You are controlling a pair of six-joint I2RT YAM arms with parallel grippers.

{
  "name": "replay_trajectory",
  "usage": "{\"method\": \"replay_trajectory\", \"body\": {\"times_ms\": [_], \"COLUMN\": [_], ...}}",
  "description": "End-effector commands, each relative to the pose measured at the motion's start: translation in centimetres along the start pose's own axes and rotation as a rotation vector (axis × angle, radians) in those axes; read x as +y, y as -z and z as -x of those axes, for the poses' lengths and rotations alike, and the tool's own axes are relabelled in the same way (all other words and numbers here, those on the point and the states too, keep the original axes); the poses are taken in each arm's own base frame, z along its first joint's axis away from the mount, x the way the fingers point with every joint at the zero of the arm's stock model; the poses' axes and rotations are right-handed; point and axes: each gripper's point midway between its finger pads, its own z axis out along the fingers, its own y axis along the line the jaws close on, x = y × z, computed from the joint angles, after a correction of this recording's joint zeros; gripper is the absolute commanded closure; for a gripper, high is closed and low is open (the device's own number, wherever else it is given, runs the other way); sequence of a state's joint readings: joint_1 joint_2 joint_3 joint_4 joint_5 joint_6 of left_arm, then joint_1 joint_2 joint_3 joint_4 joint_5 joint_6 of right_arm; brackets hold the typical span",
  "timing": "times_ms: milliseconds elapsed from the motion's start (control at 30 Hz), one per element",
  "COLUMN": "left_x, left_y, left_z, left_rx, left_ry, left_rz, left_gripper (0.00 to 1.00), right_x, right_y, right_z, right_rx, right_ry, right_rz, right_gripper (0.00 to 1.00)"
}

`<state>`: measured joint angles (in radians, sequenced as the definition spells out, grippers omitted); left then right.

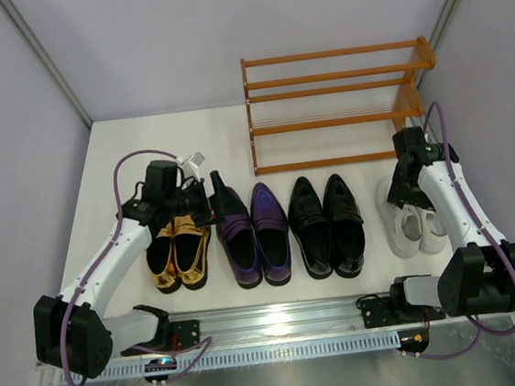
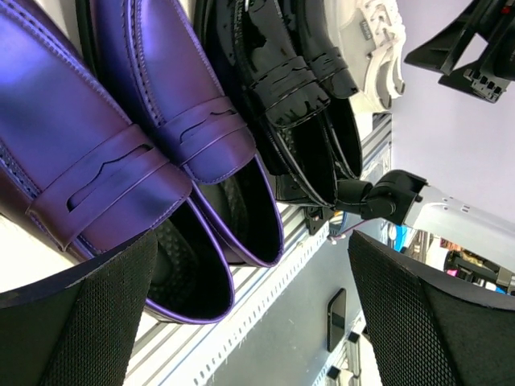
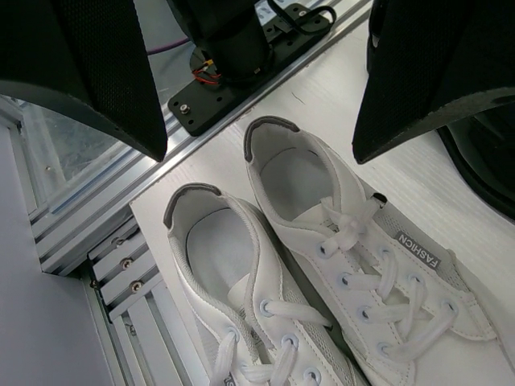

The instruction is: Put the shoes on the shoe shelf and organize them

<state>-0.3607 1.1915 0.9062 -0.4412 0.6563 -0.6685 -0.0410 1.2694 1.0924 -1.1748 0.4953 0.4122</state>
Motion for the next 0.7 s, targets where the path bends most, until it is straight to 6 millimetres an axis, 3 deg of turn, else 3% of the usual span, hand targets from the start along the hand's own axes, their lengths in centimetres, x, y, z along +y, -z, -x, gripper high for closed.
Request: {"method": "replay_trajectory", "body": {"times_ms": [0,167,367,533,667], "left_x": [-0.7,-0.3,-0.8,-1.4,-2.0], "left_y": [0.1,0.0,-0.2,0.0,0.8], "left_z": [-0.3,-0.2,0.3,0.5,0.1], "left_rx": [0.042,0.036,0.025,0.026,0.012], "left_ry": [-0.003,0.037,0.07,0.077,0.045], "left_rz": [-0.013,0.007,-0.004,-0.01,-0.032], "left_gripper": [0.0,0.0,0.0,0.0,0.0], "right_x": [0.7,0.8,0.7,3.2,3.6], "right_y": [-0.2,-1.2,-3.7,-3.8,-3.5], "right_z": [0.8,0.9,1.3,2.1,2.8], "right_rx": [-0.055,-0.073,-0.028,-0.014,-0.043], "right_ry": [-0.112,-0.183,-0.23,-0.188,-0.158], "right_rz": [0.021,0.042,0.096,0.249,0.285], "right_gripper": [0.03,0.03,0.03,0.03,0.03]}}
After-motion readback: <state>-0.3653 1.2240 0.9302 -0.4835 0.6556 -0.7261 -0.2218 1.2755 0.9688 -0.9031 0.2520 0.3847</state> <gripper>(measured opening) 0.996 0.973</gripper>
